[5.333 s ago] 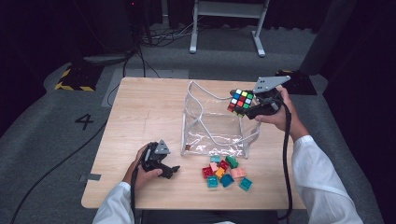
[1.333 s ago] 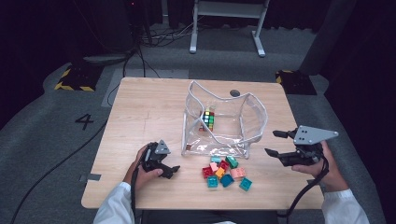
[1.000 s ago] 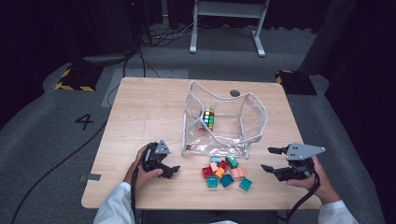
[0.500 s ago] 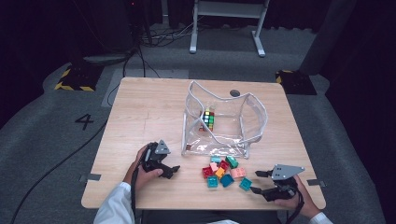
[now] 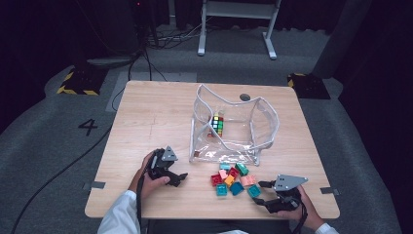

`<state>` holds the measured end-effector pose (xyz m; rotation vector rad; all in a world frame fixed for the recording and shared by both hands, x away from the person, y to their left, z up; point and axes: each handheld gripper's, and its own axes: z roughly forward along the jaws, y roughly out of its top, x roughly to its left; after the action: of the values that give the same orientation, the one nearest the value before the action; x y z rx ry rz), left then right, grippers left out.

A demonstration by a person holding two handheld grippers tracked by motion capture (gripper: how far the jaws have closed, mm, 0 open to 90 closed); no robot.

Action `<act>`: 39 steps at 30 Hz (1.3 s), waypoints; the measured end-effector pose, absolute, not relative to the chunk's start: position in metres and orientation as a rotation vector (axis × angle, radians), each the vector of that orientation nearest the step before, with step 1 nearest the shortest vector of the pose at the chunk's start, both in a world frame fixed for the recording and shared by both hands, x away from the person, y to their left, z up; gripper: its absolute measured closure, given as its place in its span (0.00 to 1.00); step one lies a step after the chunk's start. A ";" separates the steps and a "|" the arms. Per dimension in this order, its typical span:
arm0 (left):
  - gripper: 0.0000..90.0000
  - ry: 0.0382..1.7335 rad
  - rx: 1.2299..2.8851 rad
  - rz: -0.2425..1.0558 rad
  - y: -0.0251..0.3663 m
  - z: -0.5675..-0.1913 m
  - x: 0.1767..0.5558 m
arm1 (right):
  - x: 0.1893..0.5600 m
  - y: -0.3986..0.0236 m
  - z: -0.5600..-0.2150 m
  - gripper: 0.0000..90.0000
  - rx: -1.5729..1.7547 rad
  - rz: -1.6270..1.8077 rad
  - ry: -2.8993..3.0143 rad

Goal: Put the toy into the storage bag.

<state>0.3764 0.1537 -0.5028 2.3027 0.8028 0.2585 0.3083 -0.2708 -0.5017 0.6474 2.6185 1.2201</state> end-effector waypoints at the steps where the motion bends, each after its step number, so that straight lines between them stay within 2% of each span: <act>1: 0.06 0.803 2.303 0.258 0.154 -0.503 0.376 | 0.309 -0.268 -0.502 0.39 0.661 1.213 2.620; 10: 0.06 0.803 2.303 0.259 0.154 -0.503 0.376 | 0.307 -0.258 -0.503 0.40 0.662 1.181 2.607; 14: 0.06 0.803 2.303 0.258 0.154 -0.503 0.376 | 0.308 -0.258 -0.502 0.46 0.675 1.182 2.593; 15: 0.06 0.802 2.303 0.259 0.154 -0.503 0.376 | 0.308 -0.259 -0.502 0.52 0.689 1.184 2.586; 18: 0.06 0.802 2.303 0.258 0.154 -0.503 0.376 | 0.308 -0.261 -0.502 0.54 0.680 1.183 2.587; 36: 0.06 0.803 2.303 0.259 0.154 -0.503 0.376 | 0.317 -0.287 -0.496 0.56 0.707 1.166 2.551; 37: 0.06 0.802 2.303 0.258 0.154 -0.503 0.376 | 0.319 -0.292 -0.495 0.65 0.721 1.182 2.534; 39: 0.06 0.802 2.303 0.258 0.154 -0.503 0.376 | 0.321 -0.294 -0.495 0.65 0.724 1.187 2.526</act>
<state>0.3764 0.1537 -0.5028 2.3027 0.8024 0.2579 0.3206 -0.2941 -0.4946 0.7239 2.5260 1.1867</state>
